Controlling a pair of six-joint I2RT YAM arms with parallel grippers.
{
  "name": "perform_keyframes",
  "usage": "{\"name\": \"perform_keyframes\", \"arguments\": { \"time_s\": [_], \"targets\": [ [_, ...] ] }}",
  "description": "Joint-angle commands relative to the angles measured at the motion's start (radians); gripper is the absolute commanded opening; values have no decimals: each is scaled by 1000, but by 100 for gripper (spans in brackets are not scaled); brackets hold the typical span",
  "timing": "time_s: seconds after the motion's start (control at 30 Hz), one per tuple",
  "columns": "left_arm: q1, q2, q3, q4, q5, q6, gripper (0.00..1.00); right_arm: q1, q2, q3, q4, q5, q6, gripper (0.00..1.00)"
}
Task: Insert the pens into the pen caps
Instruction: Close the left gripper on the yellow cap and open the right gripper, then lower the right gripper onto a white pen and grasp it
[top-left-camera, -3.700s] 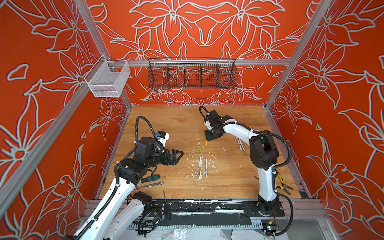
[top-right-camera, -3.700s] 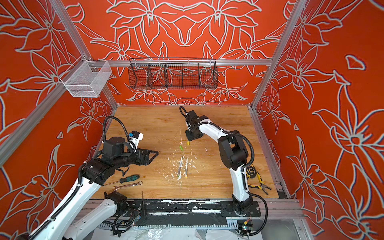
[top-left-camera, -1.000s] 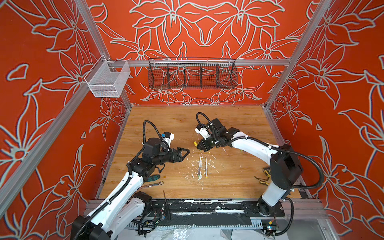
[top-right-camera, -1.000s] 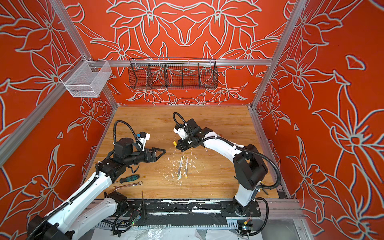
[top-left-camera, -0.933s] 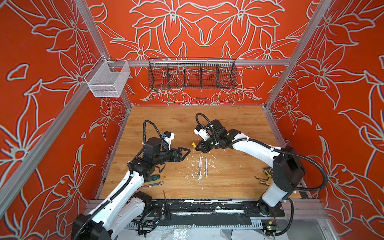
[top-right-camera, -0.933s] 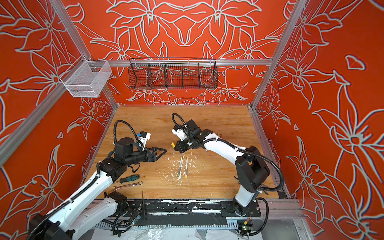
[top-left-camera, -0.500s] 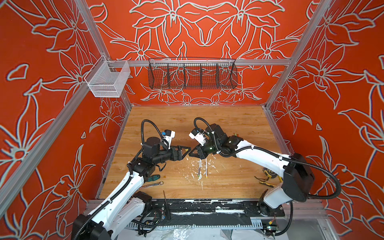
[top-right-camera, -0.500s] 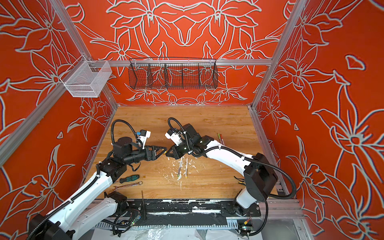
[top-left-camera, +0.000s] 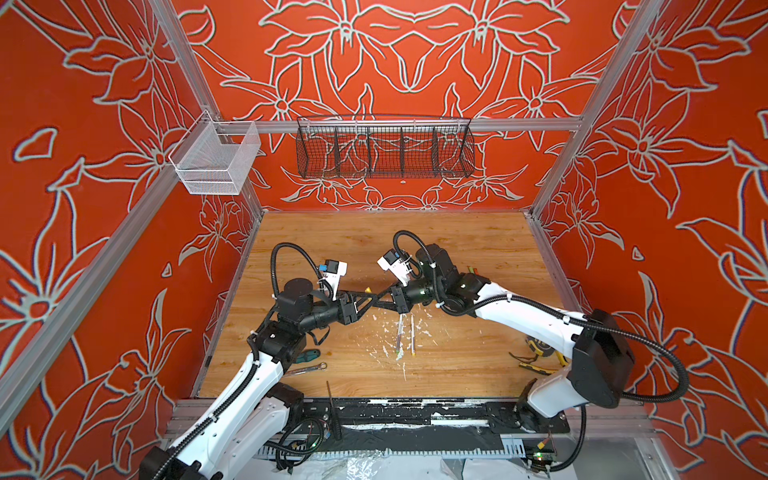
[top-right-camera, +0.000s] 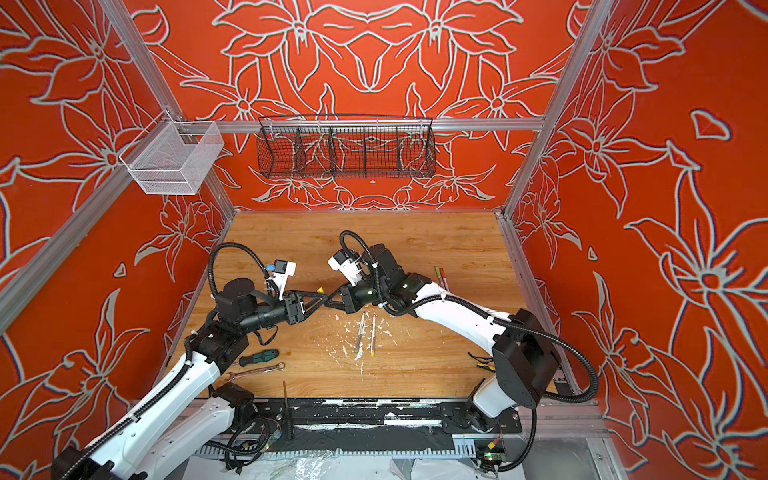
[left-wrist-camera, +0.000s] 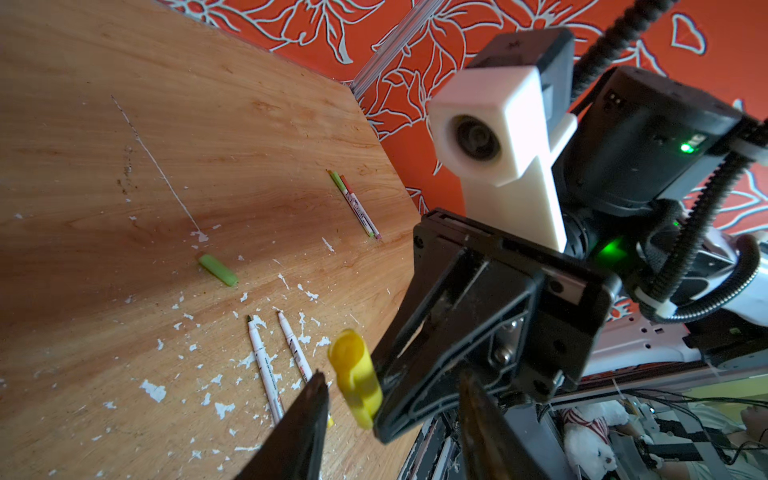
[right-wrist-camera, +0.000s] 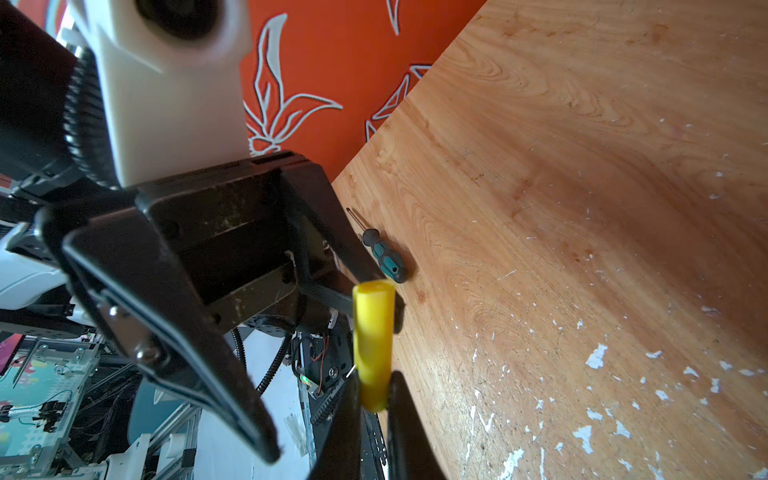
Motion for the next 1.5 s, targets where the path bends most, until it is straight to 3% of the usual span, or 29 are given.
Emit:
{"name": "perform_keyframes", "arguments": {
  "time_s": [0.0,0.43,0.67,0.77,0.87,0.97,1.03,1.13,1.2,1.33,1.47],
  "targets": [
    [11,-9,-1,34,22,1,46,6,-14,2,29,-35,25,7],
    [55,10,-3,83,74,-16,21,20,-9,12,28,-71,23,7],
    [56,22,-4,89,92,-16,16,22,5,32,28,-80,32,7],
    [56,29,-3,92,103,-16,7,21,7,37,31,-82,37,7],
    [58,30,7,73,91,-10,0,22,5,41,9,-60,40,15],
    [61,5,42,-48,-29,37,0,21,-9,39,-60,8,33,40],
    [62,-22,93,-195,-184,95,0,22,-23,21,-126,81,25,48],
    [67,-58,152,-341,-357,152,0,22,-48,-18,-232,249,33,51],
    [72,-73,177,-392,-403,170,0,26,-49,-27,-343,394,40,50],
    [75,-89,203,-439,-401,187,0,58,-16,-15,-528,646,65,49],
    [75,-112,190,-441,-383,184,0,88,36,3,-603,739,103,48]
  ]
}}
